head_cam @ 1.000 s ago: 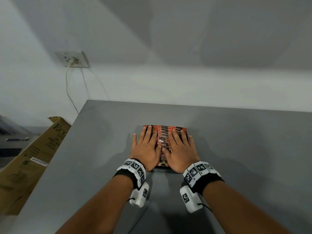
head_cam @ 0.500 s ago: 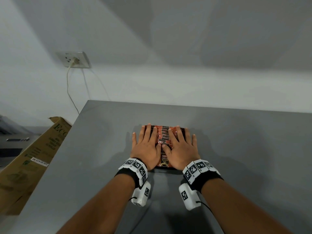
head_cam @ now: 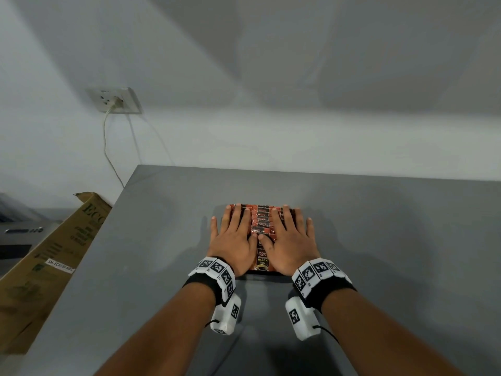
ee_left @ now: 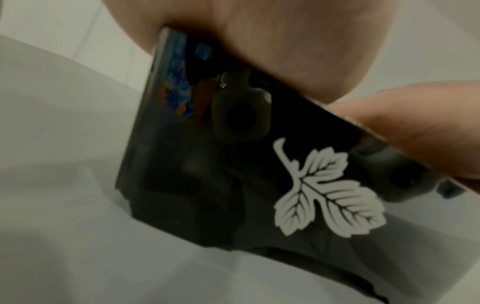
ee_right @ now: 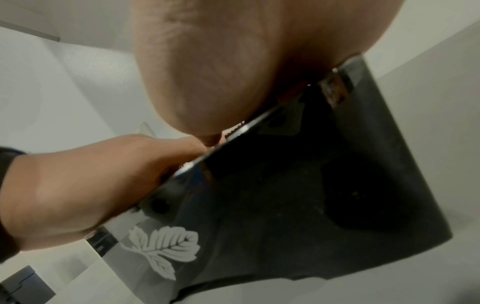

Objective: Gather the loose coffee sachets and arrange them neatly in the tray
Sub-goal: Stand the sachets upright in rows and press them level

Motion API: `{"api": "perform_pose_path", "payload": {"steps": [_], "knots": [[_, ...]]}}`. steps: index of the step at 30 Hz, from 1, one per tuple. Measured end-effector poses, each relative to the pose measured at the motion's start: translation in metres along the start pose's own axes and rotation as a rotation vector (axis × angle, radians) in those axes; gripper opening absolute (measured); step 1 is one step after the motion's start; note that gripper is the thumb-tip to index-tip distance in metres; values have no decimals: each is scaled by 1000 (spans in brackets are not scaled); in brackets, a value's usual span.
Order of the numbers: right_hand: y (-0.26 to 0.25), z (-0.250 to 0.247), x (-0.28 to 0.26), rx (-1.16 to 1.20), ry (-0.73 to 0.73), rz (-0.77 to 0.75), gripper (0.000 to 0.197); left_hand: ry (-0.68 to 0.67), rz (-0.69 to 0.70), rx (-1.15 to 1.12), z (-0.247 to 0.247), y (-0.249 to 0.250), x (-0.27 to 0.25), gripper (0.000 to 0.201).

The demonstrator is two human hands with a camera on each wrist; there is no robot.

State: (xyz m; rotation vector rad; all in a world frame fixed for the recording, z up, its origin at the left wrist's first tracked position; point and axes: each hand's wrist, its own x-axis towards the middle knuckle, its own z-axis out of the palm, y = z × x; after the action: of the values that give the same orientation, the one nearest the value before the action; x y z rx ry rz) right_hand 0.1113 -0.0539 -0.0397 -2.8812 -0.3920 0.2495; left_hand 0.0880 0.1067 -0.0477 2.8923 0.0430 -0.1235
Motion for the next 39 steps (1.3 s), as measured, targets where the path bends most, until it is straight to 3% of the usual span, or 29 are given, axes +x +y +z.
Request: {"api": "perform_pose_path", "payload": {"steps": [6, 9, 12, 15, 19, 30, 39], "knots": [[14, -8, -22, 186, 78, 39, 70, 131, -93, -240, -8, -10, -17, 58], [33, -7, -33, 437, 193, 142, 43, 230, -182, -528, -12, -21, -30, 44], [38, -17, -45, 657, 155, 278, 28, 209, -285, -664, -9, -27, -39, 34], [40, -16, -52, 640, 123, 242, 21, 220, -279, -668, -5, -27, -44, 28], [45, -13, -52, 640, 135, 265, 33, 249, -268, -632, -4, -26, -43, 36], [63, -27, -32, 580, 131, 348, 38, 115, -283, -619, -11, -6, -8, 37], [62, -24, -34, 631, 147, 309, 23, 195, -210, -628, -5, -4, -13, 42]]}}
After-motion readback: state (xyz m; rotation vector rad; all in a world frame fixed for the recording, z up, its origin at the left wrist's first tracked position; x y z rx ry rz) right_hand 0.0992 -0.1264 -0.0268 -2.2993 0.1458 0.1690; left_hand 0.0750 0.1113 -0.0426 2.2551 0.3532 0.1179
